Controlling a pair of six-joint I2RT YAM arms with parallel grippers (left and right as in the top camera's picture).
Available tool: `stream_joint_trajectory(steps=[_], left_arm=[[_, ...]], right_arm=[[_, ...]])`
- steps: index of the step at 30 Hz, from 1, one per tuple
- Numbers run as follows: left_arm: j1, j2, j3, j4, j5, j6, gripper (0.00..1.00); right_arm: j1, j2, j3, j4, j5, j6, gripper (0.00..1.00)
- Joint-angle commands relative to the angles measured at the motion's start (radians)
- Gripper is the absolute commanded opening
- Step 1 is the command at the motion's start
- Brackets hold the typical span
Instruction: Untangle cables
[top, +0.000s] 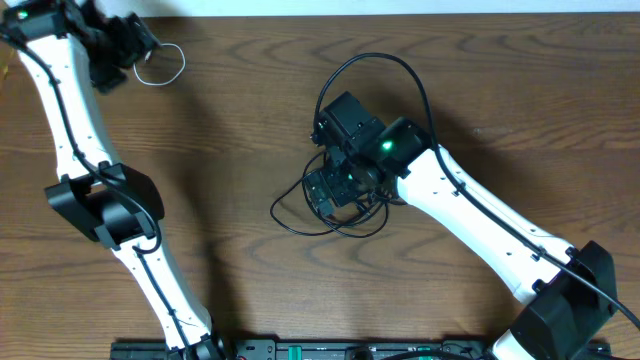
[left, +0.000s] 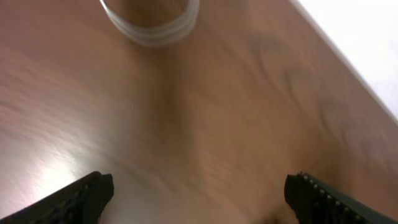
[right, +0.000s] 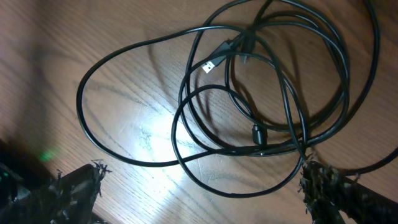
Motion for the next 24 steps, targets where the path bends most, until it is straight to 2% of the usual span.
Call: stream_joint_trajectory(steps=[1,4,7,8,15,19,24], left_arm=[[-0.028,-0.015,0.006,-0.095,0.230,0.092,0.94],[-0.074,-0.015,0.006,-0.214,0.372,0.214,0.94],[-0.151,-0.015,0.006,-0.322,0.377,0.296,0.94],[-0.175,-0.015,0.006,-0.322,0.367,0.294,0.89],[-0.306,-0.076,0.006,-0.322,0.361,0.263,0.89],[-0.340,-0.181,0.006,-0.322,0.352,0.252,0.89],[-0.373,-0.360,0.006,-0.322,0.161,0.199,0.89]], right_arm=[[-0.058,-0.006,-0.002,-0.007,0.006,0.069,0.99],[-0.133,-0.006,-0.002,-0.026,0.005,0.071,0.99],[-0.199,-0.006,-0.002,-0.054,0.005,0.071,0.99],[-0.222,-0.006,-0.002,-0.064,-0.003,0.071,0.99],[-0.335,-0.006,-0.002,-0.202,-0.023,0.056,0.99],[-0.379,-0.006,-0.002,-0.260,-0.021,0.056,0.99],[-0.389,-0.006,-0.002,-0.262,-0.021,0.056,0.99]])
